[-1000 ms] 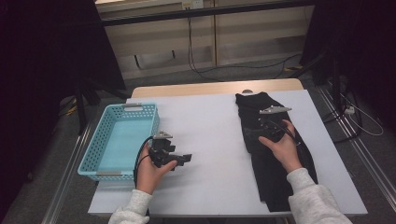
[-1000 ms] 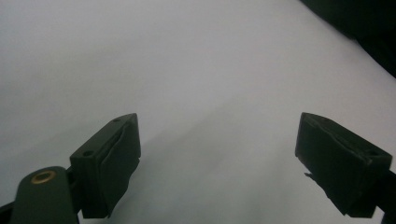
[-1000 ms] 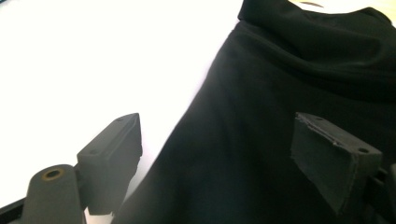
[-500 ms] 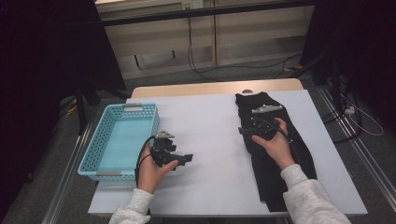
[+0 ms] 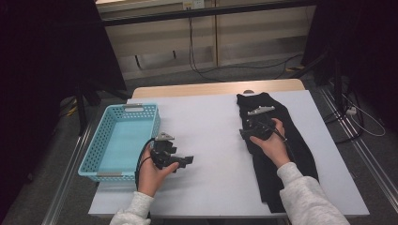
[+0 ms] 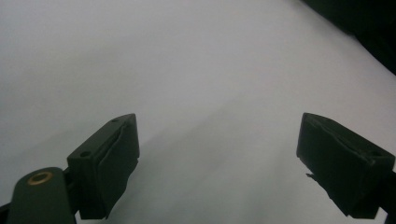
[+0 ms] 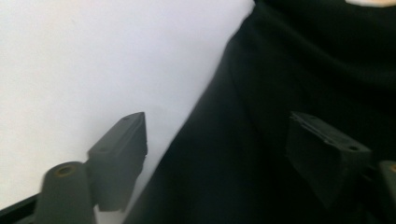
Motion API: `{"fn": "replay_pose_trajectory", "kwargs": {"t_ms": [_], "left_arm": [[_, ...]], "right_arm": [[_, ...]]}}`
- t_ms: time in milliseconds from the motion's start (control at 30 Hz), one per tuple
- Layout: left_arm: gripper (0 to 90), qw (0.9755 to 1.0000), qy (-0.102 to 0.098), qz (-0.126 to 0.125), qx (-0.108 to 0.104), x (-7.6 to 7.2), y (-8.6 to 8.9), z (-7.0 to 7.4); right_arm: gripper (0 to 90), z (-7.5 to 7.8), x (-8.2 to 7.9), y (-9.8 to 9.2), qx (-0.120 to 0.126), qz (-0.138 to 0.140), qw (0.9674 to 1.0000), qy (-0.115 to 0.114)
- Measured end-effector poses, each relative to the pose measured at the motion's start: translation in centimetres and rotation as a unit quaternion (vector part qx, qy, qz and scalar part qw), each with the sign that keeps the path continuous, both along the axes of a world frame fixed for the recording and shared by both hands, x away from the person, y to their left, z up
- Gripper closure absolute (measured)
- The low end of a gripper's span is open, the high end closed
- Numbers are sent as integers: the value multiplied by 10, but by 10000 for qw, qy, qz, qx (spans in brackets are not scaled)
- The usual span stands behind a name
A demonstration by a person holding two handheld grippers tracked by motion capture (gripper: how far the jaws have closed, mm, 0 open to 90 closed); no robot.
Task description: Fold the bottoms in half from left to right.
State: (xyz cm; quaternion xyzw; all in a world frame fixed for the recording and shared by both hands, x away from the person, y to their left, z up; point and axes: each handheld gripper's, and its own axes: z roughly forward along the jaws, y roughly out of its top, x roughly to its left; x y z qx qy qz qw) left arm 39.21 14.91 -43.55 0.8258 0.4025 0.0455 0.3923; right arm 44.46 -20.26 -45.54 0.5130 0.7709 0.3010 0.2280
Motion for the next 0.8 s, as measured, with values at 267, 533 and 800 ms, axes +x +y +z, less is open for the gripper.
{"fn": "replay_pose_trajectory", "kwargs": {"t_ms": [267,533,800], "left_arm": [[129,10000,-2,-11,-1,1,-3,-1],[128,10000,39,-67,-5,2,-6,-3],[129,10000,20,23,15,0,-1,-4]], "right_arm": [[291,-8,-2,-6,172,-222,9996,-74],[520,-8,-7,-11,199,-320,9990,-244],[682,-7,-6,-16,170,-346,9990,-242]]}}
